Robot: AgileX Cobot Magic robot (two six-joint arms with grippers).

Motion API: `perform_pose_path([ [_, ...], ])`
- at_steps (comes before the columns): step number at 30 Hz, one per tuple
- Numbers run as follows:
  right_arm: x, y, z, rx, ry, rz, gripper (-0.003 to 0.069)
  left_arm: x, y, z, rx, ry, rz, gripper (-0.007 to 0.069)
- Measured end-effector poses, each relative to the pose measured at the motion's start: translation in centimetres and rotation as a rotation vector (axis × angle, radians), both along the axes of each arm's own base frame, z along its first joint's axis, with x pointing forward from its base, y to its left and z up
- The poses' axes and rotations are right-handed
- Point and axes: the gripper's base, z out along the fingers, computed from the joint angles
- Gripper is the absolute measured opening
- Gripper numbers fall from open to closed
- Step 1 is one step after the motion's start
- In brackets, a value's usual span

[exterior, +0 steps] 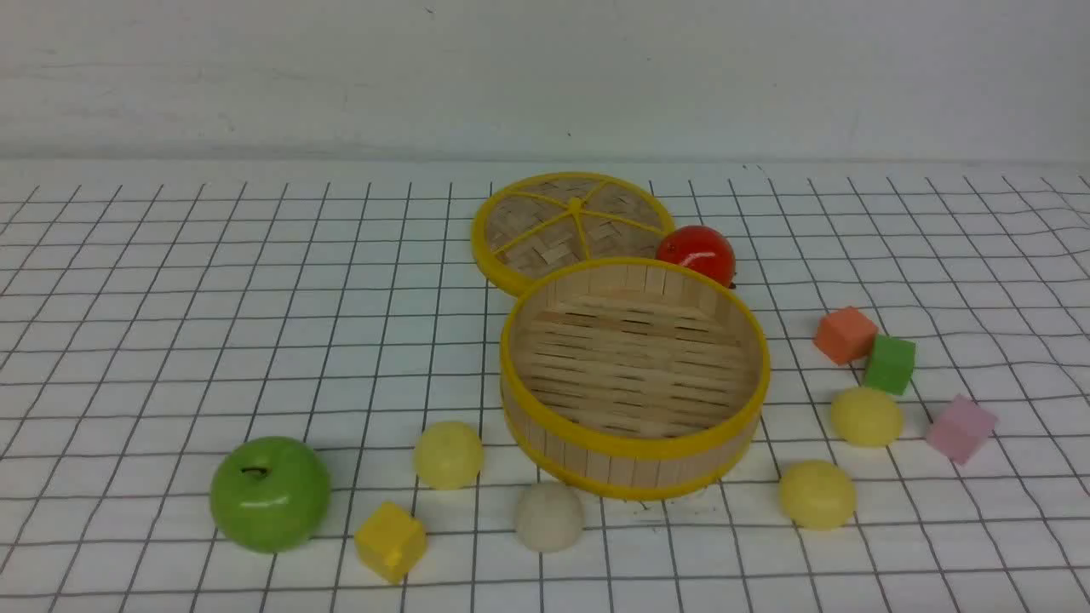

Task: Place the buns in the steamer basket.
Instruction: Use the left arm to grab a steamed stuffed bun

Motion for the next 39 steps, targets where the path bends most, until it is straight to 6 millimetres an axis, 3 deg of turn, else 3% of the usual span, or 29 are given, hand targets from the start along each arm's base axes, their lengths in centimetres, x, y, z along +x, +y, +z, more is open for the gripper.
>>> perform_pose_path([
  [22,0.0,0.0,0.0,0.000,0.000,0.000,0.0239,0.1,-0.1,0.4,-0.060,-0.041,0.007,0.0238],
  [26,0.0,0.0,0.0,0.000,0.000,0.000,0.0239,0.3,-0.4,1.9,-0.469,-0.151,0.054,0.0238],
  [29,0.0,0.0,0.0,0.000,0.000,0.000,0.0239,0.4,-0.1,2.9,-0.587,-0.257,0.077,0.0231],
  [32,0.0,0.0,0.0,0.000,0.000,0.000,0.0239,0.3,-0.1,3.9,-0.636,-0.283,0.072,0.0185],
  [34,0.0,0.0,0.0,-0.001,0.000,0.000,0.0239,0.3,-0.5,5.9,-0.634,-0.238,0.027,0.0114],
  [37,0.0,0.0,0.0,-0.002,0.000,0.001,0.0239,0.5,-1.6,9.1,-0.494,-0.084,-0.079,0.0010],
  [39,0.0,0.0,0.0,-0.002,0.000,0.001,0.0239,1.3,-2.2,11.4,-0.372,0.035,-0.147,-0.0013],
])
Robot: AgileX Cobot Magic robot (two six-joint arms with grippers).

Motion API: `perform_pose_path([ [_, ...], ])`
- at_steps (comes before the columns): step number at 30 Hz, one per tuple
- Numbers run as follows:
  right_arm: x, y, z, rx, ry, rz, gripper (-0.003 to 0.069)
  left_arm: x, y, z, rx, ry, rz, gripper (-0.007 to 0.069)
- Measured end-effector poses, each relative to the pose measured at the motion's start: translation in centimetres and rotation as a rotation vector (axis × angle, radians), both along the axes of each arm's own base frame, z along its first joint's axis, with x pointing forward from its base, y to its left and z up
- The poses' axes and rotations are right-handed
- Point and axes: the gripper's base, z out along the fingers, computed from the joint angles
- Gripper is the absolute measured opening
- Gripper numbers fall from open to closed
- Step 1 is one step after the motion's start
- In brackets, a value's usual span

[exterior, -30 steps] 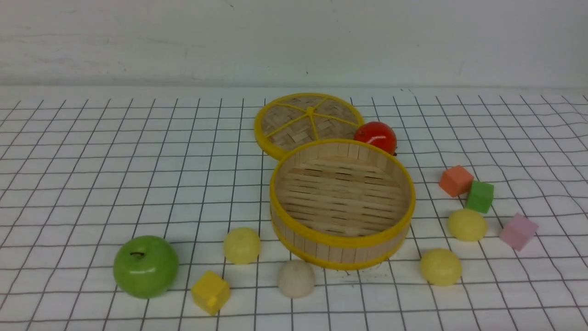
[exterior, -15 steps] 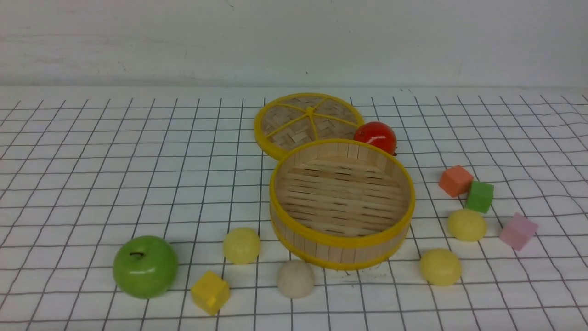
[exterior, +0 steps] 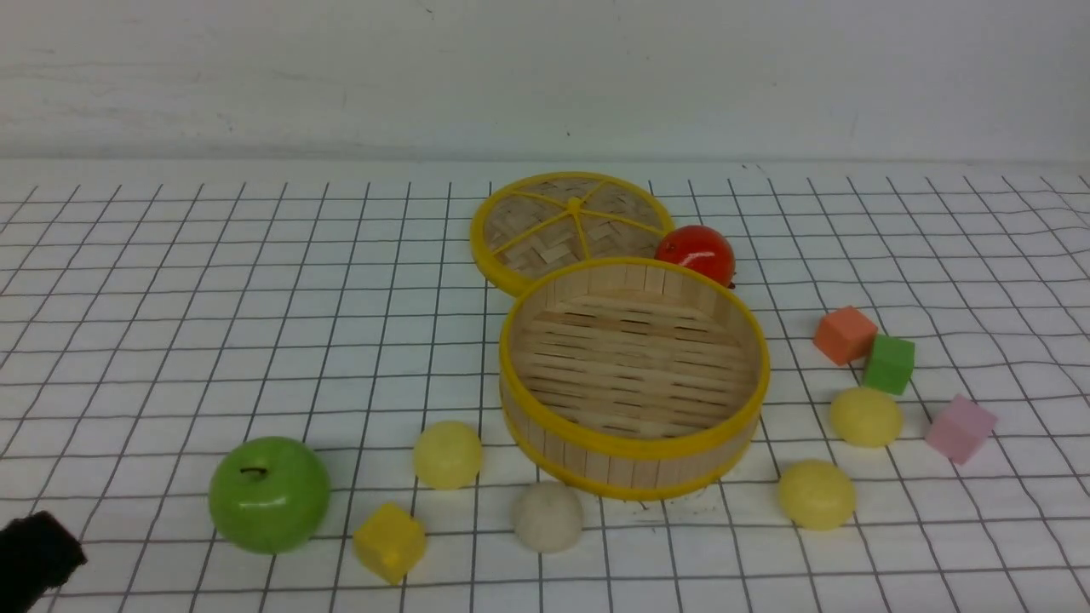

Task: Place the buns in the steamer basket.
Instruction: Use the left arm to grab a steamed stuffed bun

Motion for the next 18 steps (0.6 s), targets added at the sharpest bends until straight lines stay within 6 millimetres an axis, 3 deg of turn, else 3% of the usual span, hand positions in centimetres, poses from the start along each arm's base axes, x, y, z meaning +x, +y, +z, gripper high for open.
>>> perform_pose_path([
  [2,0.0,0.0,0.0,0.000,0.000,0.000,0.0239,0.9,-0.4,1.3,0.078,0.074,-0.055,-0.0013],
  [4,0.0,0.0,0.0,-0.001,0.000,0.000,0.0239,3.1,-1.2,2.9,0.252,0.265,-0.180,-0.0013],
  [8,0.0,0.0,0.0,-0.001,0.000,0.000,0.0239,8.3,-2.2,2.9,0.398,0.455,-0.281,-0.0013],
  [11,0.0,0.0,0.0,-0.001,0.000,0.000,0.0239,13.6,-3.4,1.5,0.461,0.572,-0.351,-0.0013],
  [12,0.0,0.0,0.0,-0.001,0.000,0.000,0.0239,13.7,-3.5,1.7,0.462,0.564,-0.352,-0.0013],
  [14,0.0,0.0,0.0,-0.001,0.000,0.000,0.0239,16.5,-5.7,0.3,0.525,0.609,-0.437,-0.0013],
  [16,0.0,0.0,0.0,-0.001,0.000,0.000,0.0239,17.6,-9.2,-0.5,0.614,0.591,-0.544,-0.0013],
  [18,0.0,0.0,0.0,-0.001,0.000,0.000,0.0239,18.0,-10.7,-0.8,0.652,0.582,-0.573,-0.0013],
])
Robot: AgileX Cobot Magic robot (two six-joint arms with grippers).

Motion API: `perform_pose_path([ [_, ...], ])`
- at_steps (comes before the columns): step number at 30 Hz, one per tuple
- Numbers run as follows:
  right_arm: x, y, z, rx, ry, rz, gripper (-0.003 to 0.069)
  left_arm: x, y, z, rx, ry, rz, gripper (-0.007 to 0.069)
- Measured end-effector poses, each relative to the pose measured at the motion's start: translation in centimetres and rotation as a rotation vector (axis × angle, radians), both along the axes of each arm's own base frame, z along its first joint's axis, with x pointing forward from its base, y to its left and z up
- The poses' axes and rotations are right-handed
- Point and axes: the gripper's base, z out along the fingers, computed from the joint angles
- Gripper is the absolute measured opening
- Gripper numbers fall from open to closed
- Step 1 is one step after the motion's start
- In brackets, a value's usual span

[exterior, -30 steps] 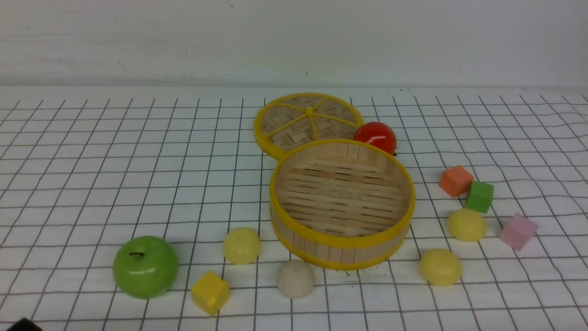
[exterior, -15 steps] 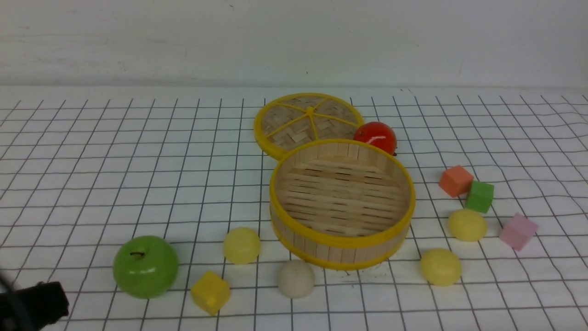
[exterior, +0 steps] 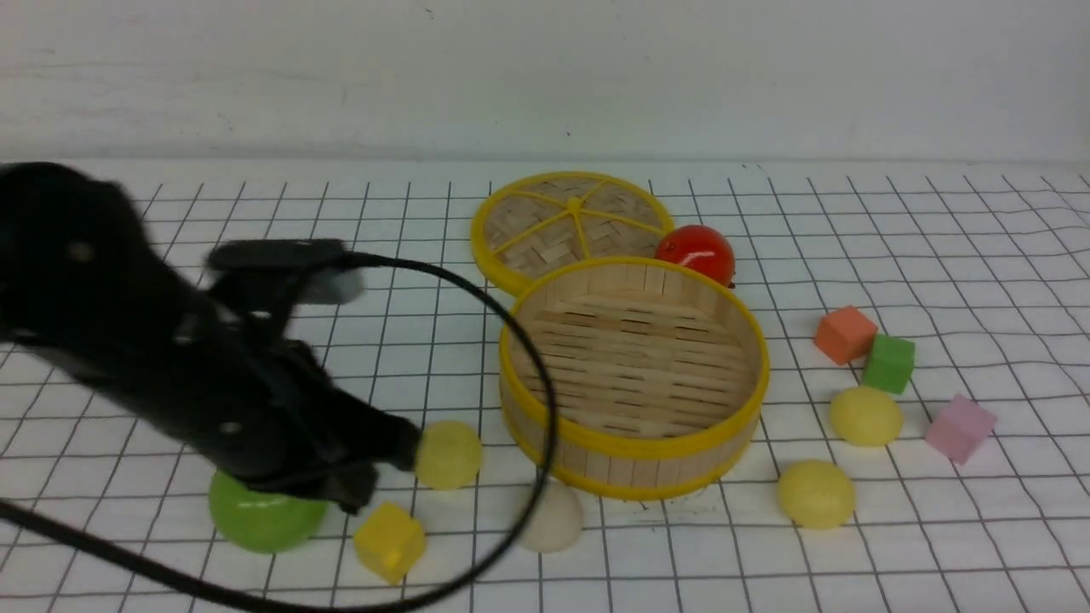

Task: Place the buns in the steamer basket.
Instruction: Use the left arm to grab a steamed stuffed bun

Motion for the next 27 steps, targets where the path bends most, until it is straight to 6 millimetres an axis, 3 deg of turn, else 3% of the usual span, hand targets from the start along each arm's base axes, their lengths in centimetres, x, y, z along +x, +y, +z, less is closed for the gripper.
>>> perform_pose_path([
  [1,0.0,0.0,0.0,0.000,0.000,0.000,0.0239,0.9,-2.0,-0.6,0.045,-0.006,-0.037,-0.0013],
  [3,0.0,0.0,0.0,0.000,0.000,0.000,0.0239,2.0,-3.4,-1.2,0.090,-0.013,-0.045,-0.0013],
  [8,0.0,0.0,0.0,0.000,0.000,0.000,0.0239,5.4,-4.9,-2.7,0.150,-0.027,-0.028,-0.0009],
  [12,0.0,0.0,0.0,0.000,0.000,0.000,0.0239,6.8,-5.1,-3.5,0.156,-0.020,-0.019,0.0036],
  [20,0.0,0.0,0.0,0.000,0.000,0.000,0.0239,9.2,-3.9,-5.2,0.132,-0.024,0.017,0.0273],
  [27,0.0,0.0,0.0,0.007,0.001,-0.002,0.0239,9.6,-4.3,-6.1,0.101,-0.017,0.009,0.0305],
])
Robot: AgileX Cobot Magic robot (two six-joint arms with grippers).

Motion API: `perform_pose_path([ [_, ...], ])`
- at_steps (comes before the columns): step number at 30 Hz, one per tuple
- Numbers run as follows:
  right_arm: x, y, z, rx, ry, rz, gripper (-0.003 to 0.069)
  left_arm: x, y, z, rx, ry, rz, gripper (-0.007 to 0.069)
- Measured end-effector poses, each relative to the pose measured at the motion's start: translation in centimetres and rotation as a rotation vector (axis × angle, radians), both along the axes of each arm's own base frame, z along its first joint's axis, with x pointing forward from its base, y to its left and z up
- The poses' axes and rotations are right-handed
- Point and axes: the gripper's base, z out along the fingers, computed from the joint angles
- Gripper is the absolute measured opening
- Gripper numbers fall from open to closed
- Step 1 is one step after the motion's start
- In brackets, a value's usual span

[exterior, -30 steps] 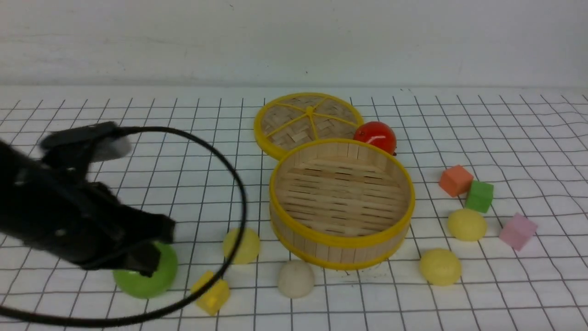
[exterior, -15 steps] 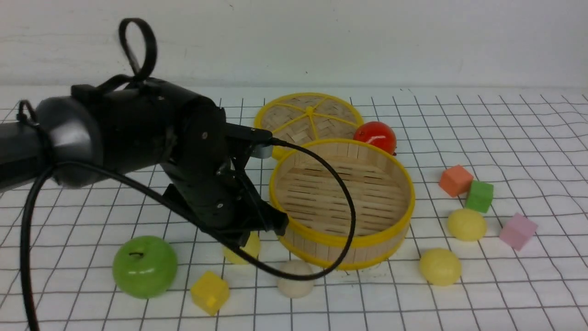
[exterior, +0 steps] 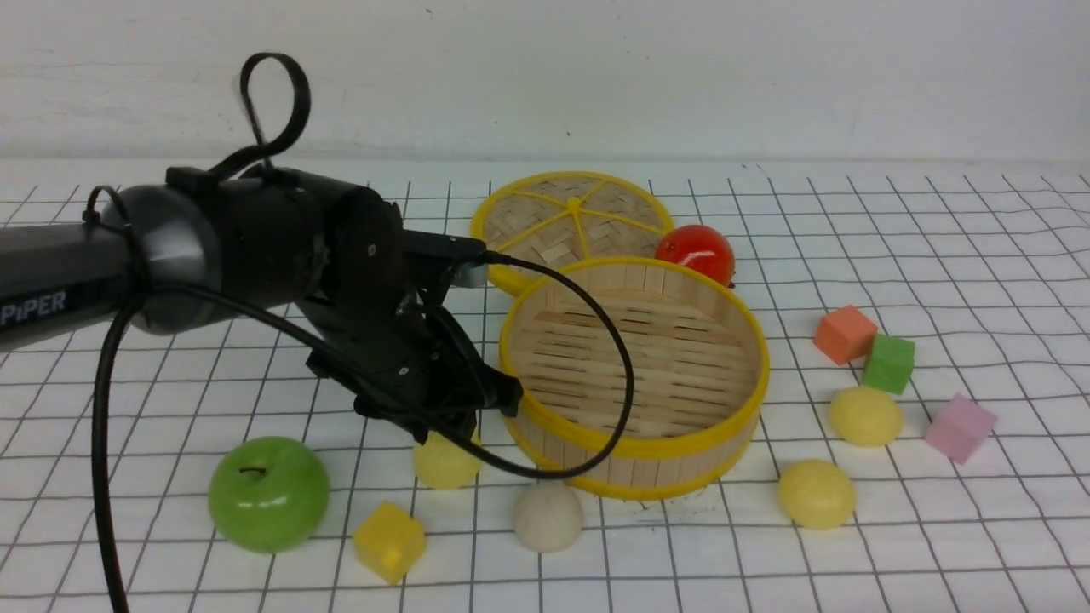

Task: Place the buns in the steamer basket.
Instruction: Use the left arm to grab a steamed stuffed bun

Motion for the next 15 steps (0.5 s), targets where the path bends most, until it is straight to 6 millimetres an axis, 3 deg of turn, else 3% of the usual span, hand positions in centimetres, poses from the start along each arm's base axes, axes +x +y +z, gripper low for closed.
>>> perform_pose_path([
  [7,0.0,0.0,0.0,0.002,0.000,-0.001,0.0239,0.4,-0.4,-1.4,-0.001,0.010,-0.028,0.0305],
  [15,0.0,0.0,0.0,0.003,0.000,-0.001,0.0239,0.5,-0.3,-1.7,0.015,0.014,-0.036,0.0267],
])
